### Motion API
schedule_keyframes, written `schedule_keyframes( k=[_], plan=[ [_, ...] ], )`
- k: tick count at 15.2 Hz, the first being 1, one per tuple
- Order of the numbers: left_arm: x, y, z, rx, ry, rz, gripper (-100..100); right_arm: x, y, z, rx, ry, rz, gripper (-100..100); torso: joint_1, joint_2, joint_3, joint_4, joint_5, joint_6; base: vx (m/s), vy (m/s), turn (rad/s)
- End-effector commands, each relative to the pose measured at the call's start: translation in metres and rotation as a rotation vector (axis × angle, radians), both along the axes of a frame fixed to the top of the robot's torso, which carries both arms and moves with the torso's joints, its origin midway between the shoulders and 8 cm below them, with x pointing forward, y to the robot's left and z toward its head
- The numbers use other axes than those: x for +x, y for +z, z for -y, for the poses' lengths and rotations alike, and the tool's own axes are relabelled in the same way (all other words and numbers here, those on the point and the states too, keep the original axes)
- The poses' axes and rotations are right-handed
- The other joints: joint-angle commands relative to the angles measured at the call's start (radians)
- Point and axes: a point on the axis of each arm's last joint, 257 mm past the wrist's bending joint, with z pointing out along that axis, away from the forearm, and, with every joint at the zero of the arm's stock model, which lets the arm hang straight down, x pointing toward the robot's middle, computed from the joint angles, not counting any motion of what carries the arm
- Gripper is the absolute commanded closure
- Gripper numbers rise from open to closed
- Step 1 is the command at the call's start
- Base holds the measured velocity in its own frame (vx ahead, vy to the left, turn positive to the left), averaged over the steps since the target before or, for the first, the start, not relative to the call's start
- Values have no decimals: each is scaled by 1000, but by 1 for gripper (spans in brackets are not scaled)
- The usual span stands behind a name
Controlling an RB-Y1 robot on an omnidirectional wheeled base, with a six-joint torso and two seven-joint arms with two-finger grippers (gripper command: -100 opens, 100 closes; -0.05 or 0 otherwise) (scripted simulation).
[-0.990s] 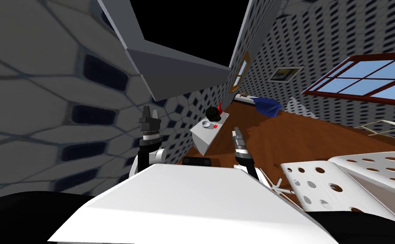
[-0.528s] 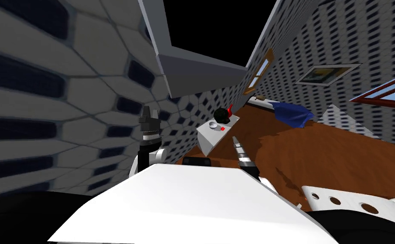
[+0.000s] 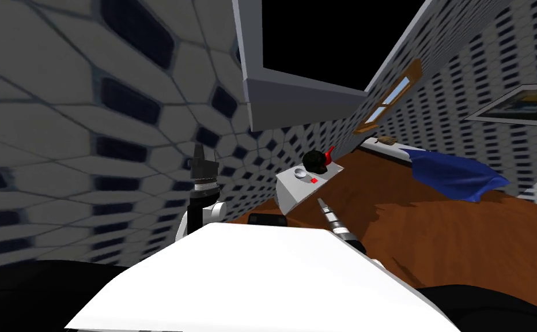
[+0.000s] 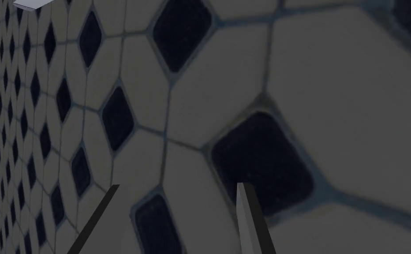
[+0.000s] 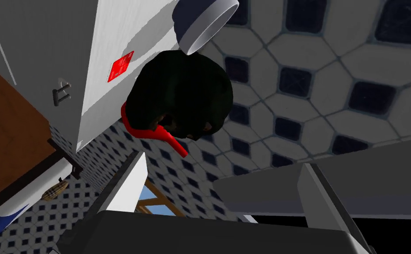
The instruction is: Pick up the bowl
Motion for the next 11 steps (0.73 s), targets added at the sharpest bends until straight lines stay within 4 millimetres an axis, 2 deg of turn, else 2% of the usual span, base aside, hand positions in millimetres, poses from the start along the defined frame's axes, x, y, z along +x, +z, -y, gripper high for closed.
schedule_keyframes(
  k=[1, 2, 3, 5, 6, 8, 9, 11],
  plan=[
    [0, 0, 0, 0, 0, 0, 0, -18, -22, 13, -50, 1, -73, -100, 0, 0, 0, 0, 0, 0, -33, 2, 438],
    [0, 0, 0, 0, 0, 0, 0, -18, -23, 12, -56, 4, -75, -100, 0, 0, 0, 0, 0, 0, -25, -4, 228],
    [0, 0, 0, 0, 0, 0, 0, -42, -43, 31, -96, -5, -155, -100, 0, 0, 0, 0, 0, 0, -25, 5, 358],
    [0, 0, 0, 0, 0, 0, 0, -43, -46, 30, -113, 4, -163, -100, 0, 0, 0, 0, 0, 0, -20, 0, 312],
    [0, 0, 0, 0, 0, 0, 0, -69, -65, 51, -152, -5, -245, -100, 0, -1, 0, 0, 0, 1, -17, 7, 379],
    [0, 0, 0, 0, 0, 0, 0, -70, -66, 50, -169, 6, -251, -100, 0, -1, 0, 0, 0, 0, -17, 1, 363],
    [0, 0, 0, 0, 0, 0, 0, -95, -81, 69, -208, 1, -326, -100, -1, -1, -1, 0, 0, 1, -17, 9, 392],
    [0, 0, 0, 0, 0, 0, 0, -98, -85, 70, -223, 8, -339, -100, 0, -1, -1, 0, 0, 0, -16, 2, 332]
  ],
)
